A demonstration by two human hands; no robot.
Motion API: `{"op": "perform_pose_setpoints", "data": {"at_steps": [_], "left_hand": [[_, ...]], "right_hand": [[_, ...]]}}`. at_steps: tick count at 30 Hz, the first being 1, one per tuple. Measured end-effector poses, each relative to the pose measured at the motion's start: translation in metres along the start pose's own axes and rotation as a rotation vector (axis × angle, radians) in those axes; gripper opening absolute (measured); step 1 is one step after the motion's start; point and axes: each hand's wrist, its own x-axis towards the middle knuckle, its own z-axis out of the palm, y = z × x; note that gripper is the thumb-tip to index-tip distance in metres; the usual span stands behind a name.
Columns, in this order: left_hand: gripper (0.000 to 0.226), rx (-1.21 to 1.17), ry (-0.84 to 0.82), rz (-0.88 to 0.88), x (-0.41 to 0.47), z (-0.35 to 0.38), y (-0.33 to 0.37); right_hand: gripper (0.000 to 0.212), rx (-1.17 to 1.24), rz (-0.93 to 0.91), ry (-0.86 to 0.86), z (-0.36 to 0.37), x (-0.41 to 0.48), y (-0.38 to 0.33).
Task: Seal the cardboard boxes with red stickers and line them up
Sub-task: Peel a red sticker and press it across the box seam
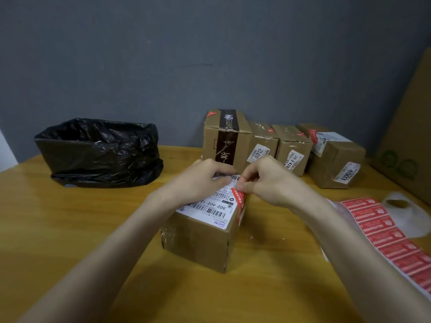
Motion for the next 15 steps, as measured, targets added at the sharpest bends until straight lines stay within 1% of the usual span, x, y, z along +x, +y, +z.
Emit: {"op": "perform_pose_setpoints", "data": {"at_steps": [2, 6, 12, 15], "left_hand": [[0.033, -0.008, -0.004, 0.004, -0.0004, -0.0001, 0.0], [0.032, -0.001, -0.024, 0.02, -0.0005, -0.0006, -0.0004], [0.025, 0.017, -0.036, 0.053, -0.002, -0.0003, 0.0002], [0.024, 0.023, -0.029, 0.047, -0.0016, -0.0015, -0.0007]], "right_hand": [[0.014, -0.006, -0.019, -0.025, -0.0004, -0.0019, 0.0002], [0.015, 0.06, -0.025, -0.084, -0.0034, -0.0034, 0.0021], [0.021, 0.169, -0.069, -0.114, -0.0071, -0.0022, 0.0054], [0.024, 0.166, -0.076, -0.086, -0.0044, -0.001, 0.0074]]}}
